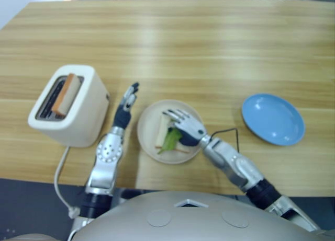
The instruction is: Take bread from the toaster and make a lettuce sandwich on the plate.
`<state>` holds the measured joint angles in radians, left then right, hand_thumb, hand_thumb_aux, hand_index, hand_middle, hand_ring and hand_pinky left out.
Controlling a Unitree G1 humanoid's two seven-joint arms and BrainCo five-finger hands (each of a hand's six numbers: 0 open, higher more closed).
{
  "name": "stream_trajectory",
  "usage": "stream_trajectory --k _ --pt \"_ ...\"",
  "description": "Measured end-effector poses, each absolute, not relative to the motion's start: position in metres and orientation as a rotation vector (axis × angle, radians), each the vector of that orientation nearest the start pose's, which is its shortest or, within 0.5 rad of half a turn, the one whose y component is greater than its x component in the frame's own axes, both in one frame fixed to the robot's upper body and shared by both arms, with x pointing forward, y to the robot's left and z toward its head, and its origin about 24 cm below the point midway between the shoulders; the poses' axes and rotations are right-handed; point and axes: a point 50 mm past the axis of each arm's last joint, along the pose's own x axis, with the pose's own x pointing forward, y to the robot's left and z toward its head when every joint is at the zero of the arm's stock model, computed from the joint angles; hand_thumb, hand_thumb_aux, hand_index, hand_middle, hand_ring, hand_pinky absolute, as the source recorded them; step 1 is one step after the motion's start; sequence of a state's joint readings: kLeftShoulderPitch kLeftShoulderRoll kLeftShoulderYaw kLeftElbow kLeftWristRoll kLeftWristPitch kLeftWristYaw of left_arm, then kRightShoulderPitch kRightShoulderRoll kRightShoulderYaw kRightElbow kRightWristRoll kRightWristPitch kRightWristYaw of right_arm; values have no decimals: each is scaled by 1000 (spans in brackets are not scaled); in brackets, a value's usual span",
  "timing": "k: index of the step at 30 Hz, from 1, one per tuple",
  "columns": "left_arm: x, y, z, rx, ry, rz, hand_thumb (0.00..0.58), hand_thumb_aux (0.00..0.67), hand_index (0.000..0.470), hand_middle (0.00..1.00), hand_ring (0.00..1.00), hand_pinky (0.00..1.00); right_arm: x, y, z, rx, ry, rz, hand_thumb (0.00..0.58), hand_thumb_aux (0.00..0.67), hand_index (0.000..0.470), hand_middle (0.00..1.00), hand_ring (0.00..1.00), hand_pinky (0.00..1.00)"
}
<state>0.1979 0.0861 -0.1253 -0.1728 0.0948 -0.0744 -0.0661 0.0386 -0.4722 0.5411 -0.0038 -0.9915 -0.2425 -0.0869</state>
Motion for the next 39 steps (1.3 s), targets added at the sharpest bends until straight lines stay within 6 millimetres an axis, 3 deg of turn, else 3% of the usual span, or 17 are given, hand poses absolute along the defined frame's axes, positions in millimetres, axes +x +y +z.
stream_trajectory --k 7,14,21,23,25,26,27,28,32,34,37,39 --pt "212 140 42 167 -44 -155 0 0 0 0 0 0 196 -134 29 -1373 -261 668 0 0 0 0 0 0" --pt "212 140 42 170 -46 -156 0 0 0 0 0 0 202 -153 94 -1200 -219 601 0 0 0 0 0 0" --pt "212 140 43 171 -48 -155 0 0 0 0 0 0 202 -177 163 -1106 -300 452 0 0 0 0 0 0" --pt "211 141 47 192 -64 -158 0 0 0 0 0 0 202 -187 179 -1098 -325 383 0 0 0 0 0 0" --pt "208 146 65 276 -135 -163 0 0 0 0 0 0 202 -198 186 -1088 -321 318 0 0 0 0 0 0" --pt "208 147 70 290 -154 -161 0 0 0 0 0 0 203 -199 186 -1085 -318 310 0 0 0 0 0 0" --pt "204 151 95 328 -230 -170 0 0 0 0 0 0 202 -202 181 -1056 -305 288 0 0 0 0 0 0" --pt "202 152 106 342 -274 -171 0 0 0 0 0 0 202 -203 178 -1046 -292 284 0 0 0 0 0 0" --pt "185 180 199 552 -546 -142 0 0 0 0 0 0 199 -209 145 -963 -181 259 0 0 0 0 0 0" --pt "175 194 231 666 -603 -129 0 0 0 0 0 0 196 -210 126 -945 -129 249 0 0 0 0 0 0" --pt "173 217 241 854 -486 -131 0 0 0 0 0 0 192 -207 105 -924 -81 257 0 0 0 0 0 0" --pt "176 239 232 961 -325 -100 0 0 0 0 0 0 190 -207 94 -926 -57 251 0 0 0 0 0 0"
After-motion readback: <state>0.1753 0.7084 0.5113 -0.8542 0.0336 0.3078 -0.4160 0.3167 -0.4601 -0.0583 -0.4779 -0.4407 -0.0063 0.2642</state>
